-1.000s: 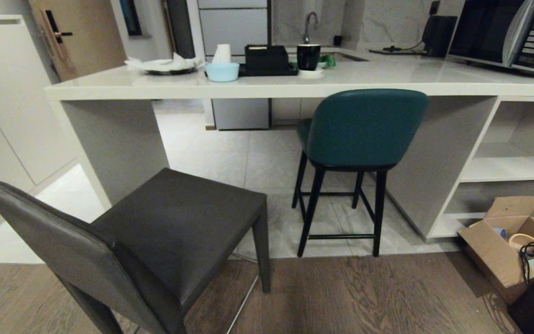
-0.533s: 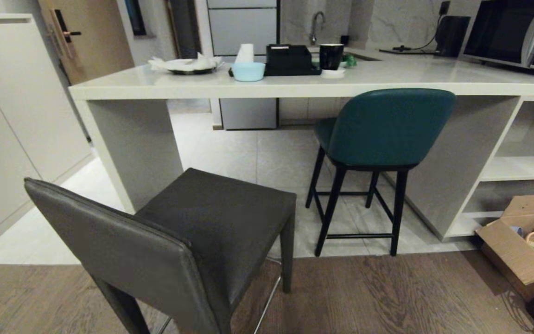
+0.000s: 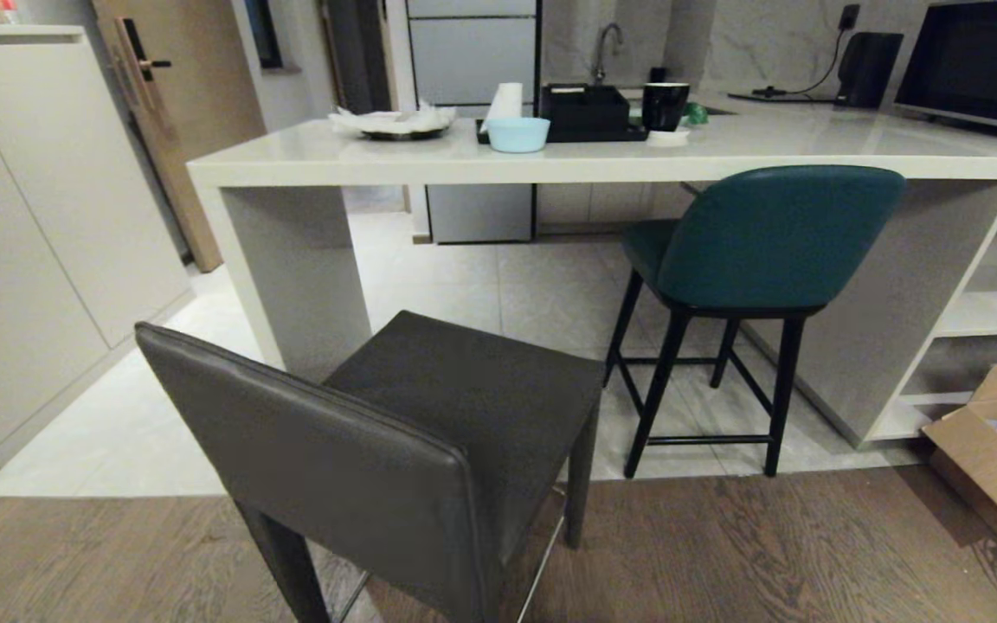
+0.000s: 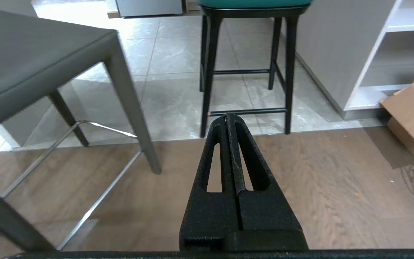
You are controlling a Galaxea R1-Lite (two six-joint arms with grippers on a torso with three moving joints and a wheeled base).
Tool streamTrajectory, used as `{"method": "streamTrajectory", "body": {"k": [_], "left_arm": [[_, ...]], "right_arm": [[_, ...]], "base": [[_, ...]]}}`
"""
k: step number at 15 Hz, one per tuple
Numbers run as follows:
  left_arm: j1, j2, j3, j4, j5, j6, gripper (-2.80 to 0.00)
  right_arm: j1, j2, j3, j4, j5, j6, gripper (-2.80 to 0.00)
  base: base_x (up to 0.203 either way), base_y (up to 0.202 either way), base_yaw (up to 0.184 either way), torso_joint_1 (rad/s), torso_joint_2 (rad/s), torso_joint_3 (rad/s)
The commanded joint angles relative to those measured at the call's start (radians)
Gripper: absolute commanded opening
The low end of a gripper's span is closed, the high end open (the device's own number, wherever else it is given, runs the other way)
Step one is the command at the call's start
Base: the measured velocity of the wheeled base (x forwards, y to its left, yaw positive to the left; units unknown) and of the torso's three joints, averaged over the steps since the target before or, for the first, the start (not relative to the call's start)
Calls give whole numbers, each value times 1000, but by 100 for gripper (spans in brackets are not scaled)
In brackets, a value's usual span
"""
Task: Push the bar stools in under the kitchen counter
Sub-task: Push the gray chair back under the dining table
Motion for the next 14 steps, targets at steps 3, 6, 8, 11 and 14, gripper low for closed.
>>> {"method": "streamTrajectory", "body": {"k": [3,6,8,11,14], "left_arm": [[1,1,20,0,0,0,-280],[-2,1,20,0,1,-1,-280],[-2,1,20,-1,1,-3,-280],[-3,0,-2,-4,4,-6,-280],[-3,57,-161,50,-41,-29,-280]], "right_arm": [[0,0,0,0,0,0,-280],[0,0,0,0,0,0,-280],[0,0,0,0,0,-1,-280],[-2,0,-12,0,-5,-8,-280],[-2,99,-230,83,4,40,-280]], "base": [[0,82,-5,4,1,1],[0,0,0,0,0,0],[0,0,0,0,0,0],[0,0,0,0,0,0],[0,0,0,0,0,0]]}}
